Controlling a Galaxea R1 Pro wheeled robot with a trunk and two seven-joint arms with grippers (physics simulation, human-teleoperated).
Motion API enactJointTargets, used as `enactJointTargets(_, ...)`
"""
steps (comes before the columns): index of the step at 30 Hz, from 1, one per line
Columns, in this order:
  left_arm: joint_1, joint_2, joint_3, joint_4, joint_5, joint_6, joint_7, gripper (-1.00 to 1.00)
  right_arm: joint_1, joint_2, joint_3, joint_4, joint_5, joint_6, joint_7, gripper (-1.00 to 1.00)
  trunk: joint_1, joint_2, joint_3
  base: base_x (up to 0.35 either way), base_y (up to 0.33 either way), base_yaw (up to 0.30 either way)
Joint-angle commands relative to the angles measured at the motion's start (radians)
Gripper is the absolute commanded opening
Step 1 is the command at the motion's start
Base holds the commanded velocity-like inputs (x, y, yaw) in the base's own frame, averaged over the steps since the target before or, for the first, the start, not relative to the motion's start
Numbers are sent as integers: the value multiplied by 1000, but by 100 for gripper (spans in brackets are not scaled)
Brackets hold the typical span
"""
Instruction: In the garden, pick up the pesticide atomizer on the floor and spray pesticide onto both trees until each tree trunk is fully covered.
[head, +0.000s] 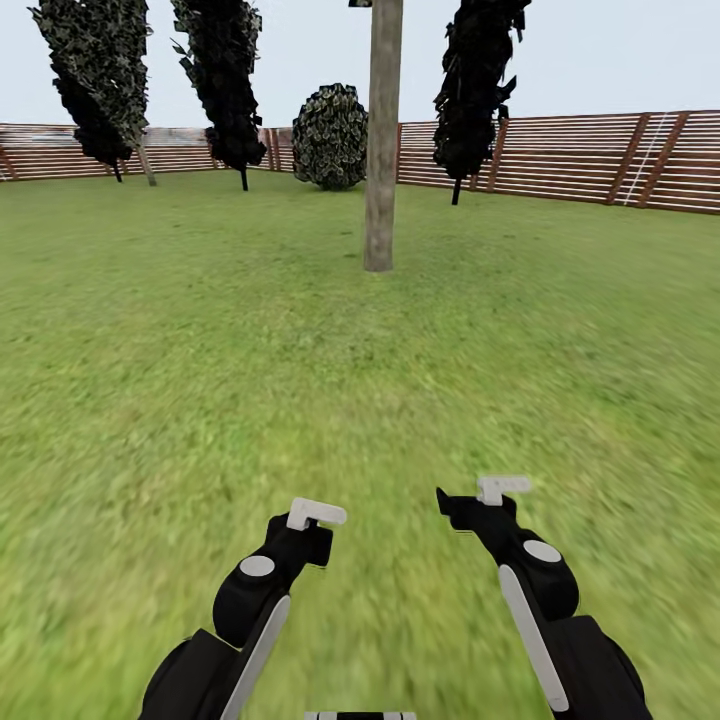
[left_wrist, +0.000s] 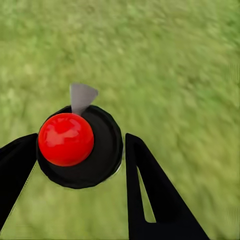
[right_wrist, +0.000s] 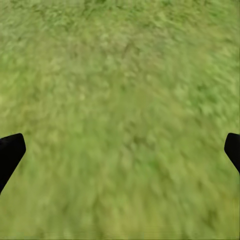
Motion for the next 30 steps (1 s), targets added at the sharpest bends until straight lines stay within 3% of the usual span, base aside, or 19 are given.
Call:
enactJointTargets(1, -1, 0, -1, -1, 8, 4, 8, -100, -1, 0, 1, -1, -11, 4, -10, 100, 0, 0, -1, 334, 0, 0)
enactJointTargets(7, -2, -9, -1, -1, 37, 29, 11, -100, 1, 0, 1, -1, -11, 4, -10, 100, 0, 0, -1, 334, 0, 0)
enactJointTargets(15, -3, -37, -1, -2, 73, 155, 18, -100, 0, 0, 1, -1, -11, 4, -10, 100, 0, 0, -1, 335, 0, 0)
enactJointTargets(30, -4, -42, 0, -3, 79, 165, 15, -100, 1, 0, 1, -1, -11, 4, -10, 100, 0, 0, -1, 335, 0, 0)
